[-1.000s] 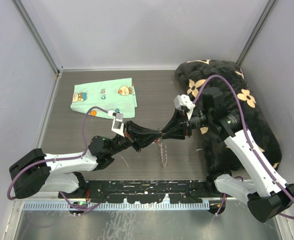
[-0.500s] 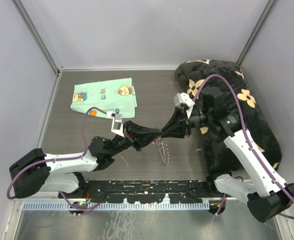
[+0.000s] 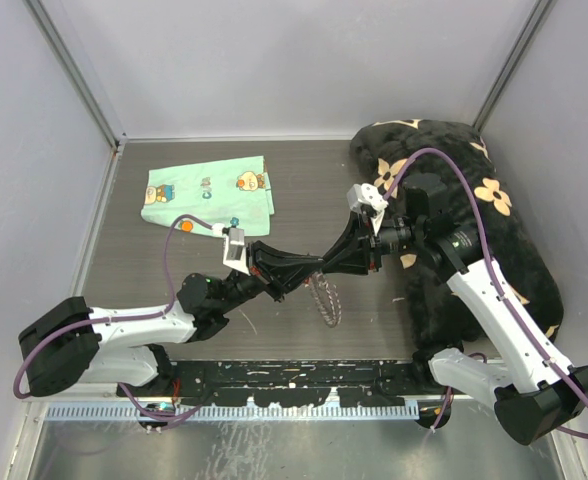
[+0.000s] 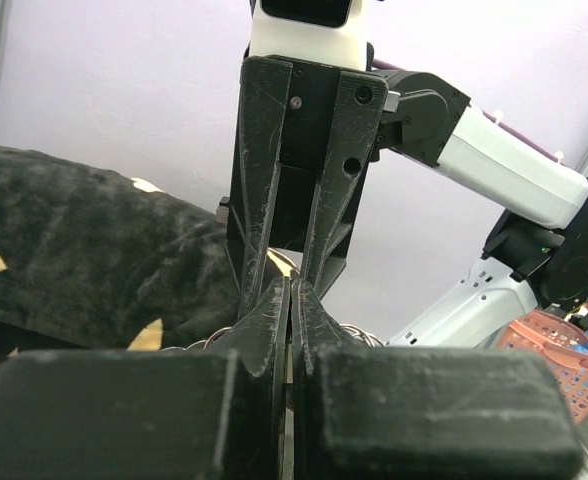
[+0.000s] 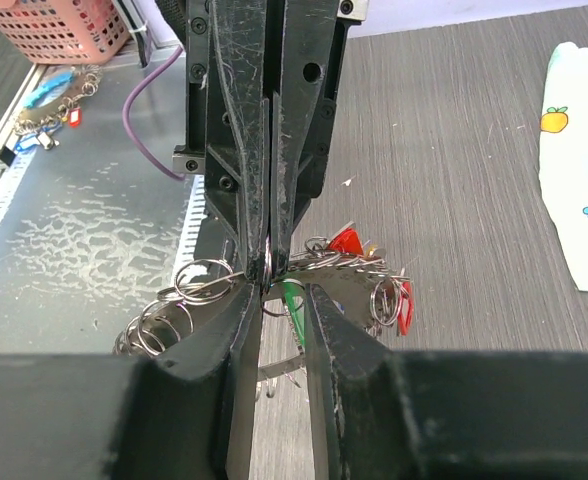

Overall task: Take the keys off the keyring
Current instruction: Remove the key from the keyring.

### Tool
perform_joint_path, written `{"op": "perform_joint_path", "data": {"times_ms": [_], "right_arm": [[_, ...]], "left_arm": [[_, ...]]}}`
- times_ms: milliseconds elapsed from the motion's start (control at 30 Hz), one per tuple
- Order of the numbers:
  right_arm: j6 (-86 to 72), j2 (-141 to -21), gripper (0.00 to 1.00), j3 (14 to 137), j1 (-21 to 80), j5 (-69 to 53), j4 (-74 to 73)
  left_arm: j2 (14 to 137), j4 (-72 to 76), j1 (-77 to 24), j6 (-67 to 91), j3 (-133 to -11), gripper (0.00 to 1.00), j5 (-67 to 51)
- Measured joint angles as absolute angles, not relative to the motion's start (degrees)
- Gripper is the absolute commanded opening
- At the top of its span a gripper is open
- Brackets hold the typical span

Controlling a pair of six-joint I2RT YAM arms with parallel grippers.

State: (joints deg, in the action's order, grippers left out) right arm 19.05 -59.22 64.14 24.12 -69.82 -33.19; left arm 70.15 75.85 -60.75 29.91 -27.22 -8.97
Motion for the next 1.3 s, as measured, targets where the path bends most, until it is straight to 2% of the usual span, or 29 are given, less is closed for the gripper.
{"op": "perform_joint_path", "data": {"times_ms": [167, 333, 767, 1300], "right_arm": [[18.7, -59.2, 0.05, 64.1, 23.6, -69.5, -33.0], [18.7, -59.2, 0.24, 64.0, 22.9, -69.8, -33.0], [18.0, -59.2, 0.37, 63.5, 22.5, -71.5, -31.7], [17.3, -58.8, 0.37, 63.0, 22.4, -72.2, -30.9]], "left_arm": [[70.1, 75.7, -60.8, 29.0, -27.2, 0.0, -8.7], [70.0, 75.4, -60.8, 28.4, -27.2, 0.0, -8.3], [68.6, 73.8, -61.1, 27.6, -26.9, 0.0, -8.4], [68.6, 73.5, -61.1, 27.6, -26.9, 0.0, -8.3]]}}
